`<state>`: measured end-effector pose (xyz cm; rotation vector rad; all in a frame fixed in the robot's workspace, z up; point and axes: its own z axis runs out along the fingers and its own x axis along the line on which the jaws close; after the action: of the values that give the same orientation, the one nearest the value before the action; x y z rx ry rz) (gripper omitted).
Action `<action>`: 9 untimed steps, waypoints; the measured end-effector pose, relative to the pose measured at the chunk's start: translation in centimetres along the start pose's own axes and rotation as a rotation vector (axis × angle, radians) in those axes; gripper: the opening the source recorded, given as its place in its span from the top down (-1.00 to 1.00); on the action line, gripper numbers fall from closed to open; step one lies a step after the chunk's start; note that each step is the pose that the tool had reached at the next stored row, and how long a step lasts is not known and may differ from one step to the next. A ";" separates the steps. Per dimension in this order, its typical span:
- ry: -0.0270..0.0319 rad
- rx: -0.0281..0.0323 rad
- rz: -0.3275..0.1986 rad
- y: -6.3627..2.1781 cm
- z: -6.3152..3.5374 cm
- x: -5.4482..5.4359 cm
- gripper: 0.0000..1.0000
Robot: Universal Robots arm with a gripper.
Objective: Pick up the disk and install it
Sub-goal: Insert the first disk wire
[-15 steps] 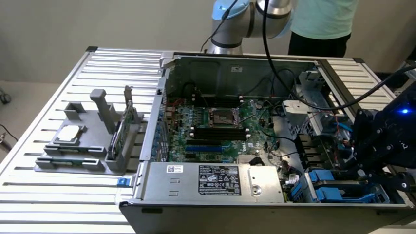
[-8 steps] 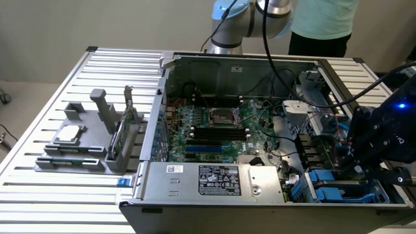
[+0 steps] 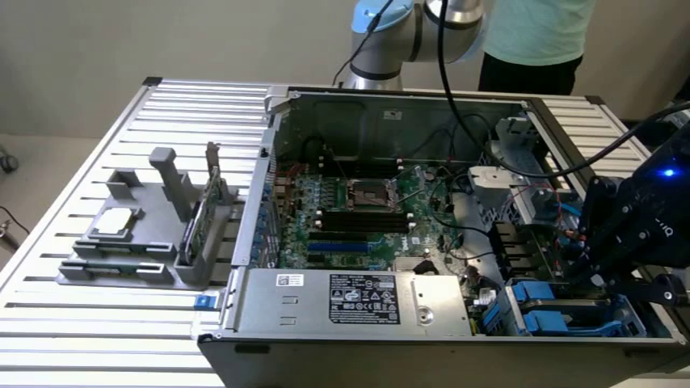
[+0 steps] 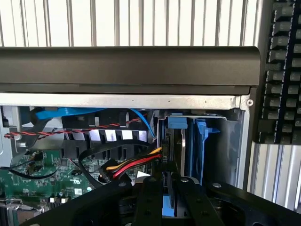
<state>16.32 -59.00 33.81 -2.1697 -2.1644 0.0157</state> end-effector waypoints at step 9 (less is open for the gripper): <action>-0.0377 0.0141 0.004 0.36 0.00 0.3 0.66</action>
<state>16.68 -58.71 33.80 -2.1840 -2.1727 0.0725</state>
